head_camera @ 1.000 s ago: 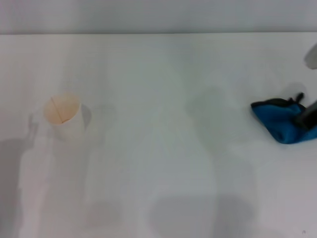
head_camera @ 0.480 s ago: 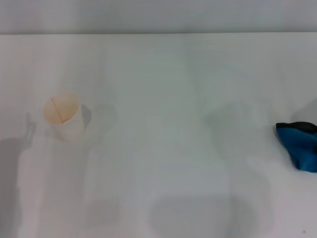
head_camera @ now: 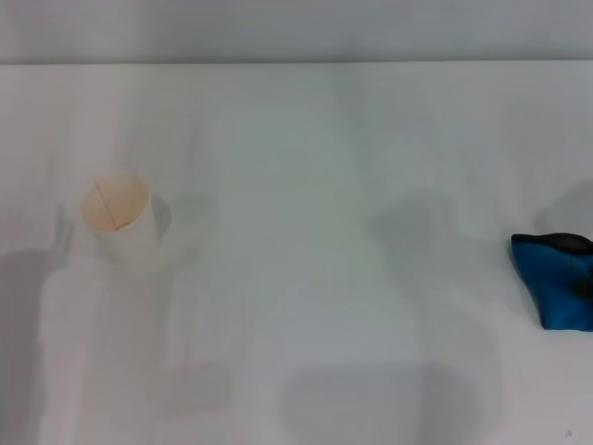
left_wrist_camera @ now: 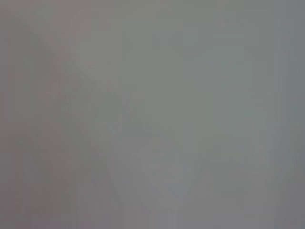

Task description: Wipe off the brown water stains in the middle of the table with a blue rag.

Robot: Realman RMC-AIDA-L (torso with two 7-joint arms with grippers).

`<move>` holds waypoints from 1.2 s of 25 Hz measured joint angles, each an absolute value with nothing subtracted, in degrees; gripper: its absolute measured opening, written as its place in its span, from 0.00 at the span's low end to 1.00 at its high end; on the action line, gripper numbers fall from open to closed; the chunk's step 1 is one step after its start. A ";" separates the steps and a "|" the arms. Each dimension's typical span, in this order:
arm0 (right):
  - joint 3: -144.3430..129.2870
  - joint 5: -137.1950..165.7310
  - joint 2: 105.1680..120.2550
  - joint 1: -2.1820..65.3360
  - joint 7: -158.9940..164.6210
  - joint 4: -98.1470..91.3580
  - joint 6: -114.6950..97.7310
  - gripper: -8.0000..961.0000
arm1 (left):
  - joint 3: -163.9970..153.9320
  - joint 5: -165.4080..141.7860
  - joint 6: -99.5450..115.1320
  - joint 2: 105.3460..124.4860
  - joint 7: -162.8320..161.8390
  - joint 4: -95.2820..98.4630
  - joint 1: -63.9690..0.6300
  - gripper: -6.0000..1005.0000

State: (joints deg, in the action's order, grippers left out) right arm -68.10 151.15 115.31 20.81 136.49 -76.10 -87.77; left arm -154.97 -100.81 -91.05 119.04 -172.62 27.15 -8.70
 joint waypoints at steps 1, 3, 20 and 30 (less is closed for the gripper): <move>-68.07 150.81 115.30 20.72 136.48 -76.77 -87.89 0.24 | -154.88 -100.81 -91.06 119.07 -172.62 27.14 -8.59 0.87; -67.95 150.30 115.25 20.52 136.45 -77.98 -88.11 0.36 | -154.76 -100.81 -91.05 119.08 -172.62 27.12 -8.45 0.87; -44.36 106.68 114.51 21.03 122.21 -60.75 -85.57 0.81 | -154.68 -100.81 -91.21 119.09 -172.62 26.81 -8.43 0.87; -33.46 70.15 114.99 20.20 80.63 -28.93 -86.24 0.81 | -154.69 -100.81 -90.99 119.09 -172.62 26.55 -8.45 0.87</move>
